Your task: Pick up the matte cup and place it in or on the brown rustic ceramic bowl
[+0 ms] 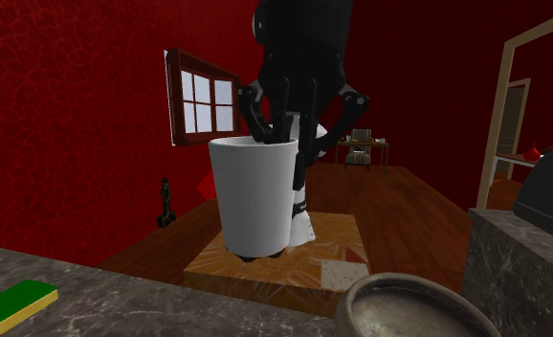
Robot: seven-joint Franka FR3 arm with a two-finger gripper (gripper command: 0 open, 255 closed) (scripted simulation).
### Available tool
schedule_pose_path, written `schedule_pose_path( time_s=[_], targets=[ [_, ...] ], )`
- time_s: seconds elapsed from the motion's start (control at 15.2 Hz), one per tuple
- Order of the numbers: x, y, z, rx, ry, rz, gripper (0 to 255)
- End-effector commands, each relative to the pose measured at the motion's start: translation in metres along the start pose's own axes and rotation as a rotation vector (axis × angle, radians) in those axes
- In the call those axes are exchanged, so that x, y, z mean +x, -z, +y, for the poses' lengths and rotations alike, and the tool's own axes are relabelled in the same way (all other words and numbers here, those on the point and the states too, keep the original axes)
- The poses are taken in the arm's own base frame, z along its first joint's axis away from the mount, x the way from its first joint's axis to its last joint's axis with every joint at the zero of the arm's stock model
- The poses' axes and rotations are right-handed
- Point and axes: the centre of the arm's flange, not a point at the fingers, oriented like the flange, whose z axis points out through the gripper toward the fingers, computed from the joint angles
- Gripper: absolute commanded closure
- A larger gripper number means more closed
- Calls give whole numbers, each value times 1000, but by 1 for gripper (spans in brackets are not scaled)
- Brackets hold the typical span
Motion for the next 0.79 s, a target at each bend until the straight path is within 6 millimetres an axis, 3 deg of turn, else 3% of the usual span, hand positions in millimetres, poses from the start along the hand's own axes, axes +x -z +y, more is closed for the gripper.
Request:
schedule_pose_path(
  time_s=[0.0,0.26,0.73],
  targets=[
    [-1,10,2,0,0,0,255],
    [-1,28,4,0,0,0,255],
    [-18,53,-83,0,0,0,255]
  ],
)
